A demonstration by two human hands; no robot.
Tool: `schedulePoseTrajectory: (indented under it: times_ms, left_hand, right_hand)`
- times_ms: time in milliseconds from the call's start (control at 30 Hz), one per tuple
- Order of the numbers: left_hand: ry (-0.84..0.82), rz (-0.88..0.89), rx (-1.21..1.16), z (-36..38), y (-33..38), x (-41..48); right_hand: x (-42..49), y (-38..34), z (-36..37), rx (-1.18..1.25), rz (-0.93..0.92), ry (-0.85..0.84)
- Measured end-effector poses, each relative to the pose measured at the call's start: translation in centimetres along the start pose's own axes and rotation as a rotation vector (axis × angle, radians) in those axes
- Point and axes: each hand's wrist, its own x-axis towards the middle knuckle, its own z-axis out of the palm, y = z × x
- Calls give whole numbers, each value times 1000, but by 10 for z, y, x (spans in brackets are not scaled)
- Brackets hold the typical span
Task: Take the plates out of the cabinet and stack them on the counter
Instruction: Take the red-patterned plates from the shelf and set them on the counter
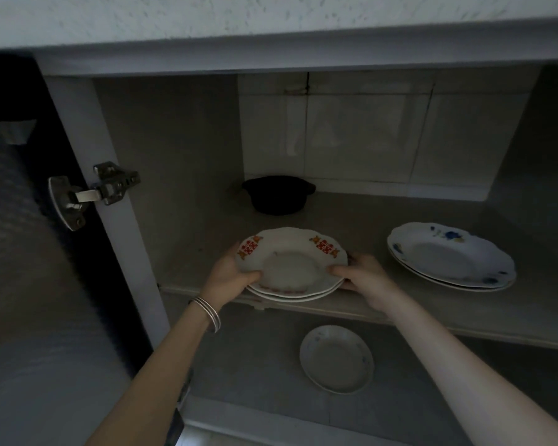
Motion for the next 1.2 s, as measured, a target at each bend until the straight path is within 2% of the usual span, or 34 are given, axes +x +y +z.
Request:
schedulePoseTrajectory:
  times_ms: [200,367,567,700,933,1100,1200]
  left_hand:
    - [85,106,-85,7,-11,-26]
    - [151,119,-199,13,-25,-55]
    - [212,130,-213,21,-36,-93]
    - [229,118,-255,21,-27,-114]
    - [272,-77,-284,-5,39,-163]
    - [258,-299,-347,-47,120,-216]
    - [259,-367,-339,-83,178,-244]
  right_hand:
    - [-23,5,-2,5,-134,50]
    - [-53,16,-2,-77,-243,73]
    - [-87,38,-3,-68,-292,60]
    - [-110,47,-3,-87,-303,118]
    - [-177,5,14,-103,-79,233]
    - [-243,-58,30,-152,72,318]
    - [-283,-111,38,-193,147,347]
